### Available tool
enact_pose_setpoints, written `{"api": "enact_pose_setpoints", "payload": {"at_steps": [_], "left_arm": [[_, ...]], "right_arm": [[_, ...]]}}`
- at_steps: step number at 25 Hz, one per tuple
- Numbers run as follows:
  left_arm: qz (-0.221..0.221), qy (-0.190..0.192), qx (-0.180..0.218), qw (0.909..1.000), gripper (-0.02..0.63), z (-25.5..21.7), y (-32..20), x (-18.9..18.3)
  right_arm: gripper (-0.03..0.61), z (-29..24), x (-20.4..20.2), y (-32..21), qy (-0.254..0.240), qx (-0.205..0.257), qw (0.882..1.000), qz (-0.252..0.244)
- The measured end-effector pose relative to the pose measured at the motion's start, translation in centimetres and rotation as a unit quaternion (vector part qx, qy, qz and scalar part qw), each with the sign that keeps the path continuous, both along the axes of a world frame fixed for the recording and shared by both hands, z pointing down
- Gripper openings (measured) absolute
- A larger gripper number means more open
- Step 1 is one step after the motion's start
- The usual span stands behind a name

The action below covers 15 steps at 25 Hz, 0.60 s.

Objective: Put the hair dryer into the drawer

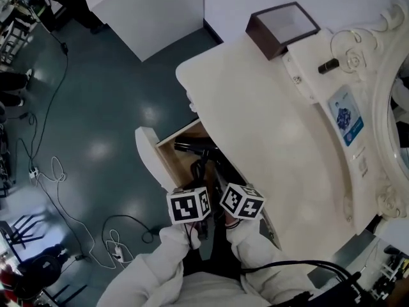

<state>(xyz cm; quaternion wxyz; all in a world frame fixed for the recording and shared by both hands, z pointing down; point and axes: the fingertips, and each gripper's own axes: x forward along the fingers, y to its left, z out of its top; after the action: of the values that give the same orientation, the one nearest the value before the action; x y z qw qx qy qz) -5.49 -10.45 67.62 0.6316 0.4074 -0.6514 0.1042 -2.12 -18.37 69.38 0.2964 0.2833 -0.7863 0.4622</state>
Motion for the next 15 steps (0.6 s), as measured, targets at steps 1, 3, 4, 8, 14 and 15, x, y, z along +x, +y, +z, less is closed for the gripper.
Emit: {"api": "enact_pose_setpoints", "payload": {"at_steps": [1, 3, 4, 8, 14, 15], "left_arm": [[-0.004, 0.004, 0.002, 1.0000, 0.097, -0.1, 0.0, 0.0], [-0.007, 0.017, 0.005, 0.9998, 0.097, -0.2, 0.0, 0.1], [-0.005, 0.023, 0.006, 0.9997, 0.097, -0.3, 0.1, 0.2], [-0.008, 0.028, 0.019, 0.9994, 0.097, -0.6, 0.5, -0.5], [-0.030, 0.053, 0.045, 0.9972, 0.095, -1.0, 0.5, -1.7], [-0.032, 0.056, 0.047, 0.9968, 0.095, -1.1, 0.5, -1.7]], "right_arm": [[0.232, 0.0, 0.0, 0.0, 0.000, 0.000, 1.000, -0.002], [0.233, -0.1, 0.0, 0.1, 0.003, -0.001, 1.000, -0.007], [0.233, -0.1, 0.0, 0.2, 0.006, -0.003, 1.000, -0.011], [0.242, 0.3, 0.1, 0.9, 0.027, -0.032, 0.999, -0.031], [0.249, -0.4, 0.7, 1.5, 0.043, -0.054, 0.997, -0.045], [0.249, -0.4, 0.9, 1.7, 0.048, -0.054, 0.996, -0.051]]}}
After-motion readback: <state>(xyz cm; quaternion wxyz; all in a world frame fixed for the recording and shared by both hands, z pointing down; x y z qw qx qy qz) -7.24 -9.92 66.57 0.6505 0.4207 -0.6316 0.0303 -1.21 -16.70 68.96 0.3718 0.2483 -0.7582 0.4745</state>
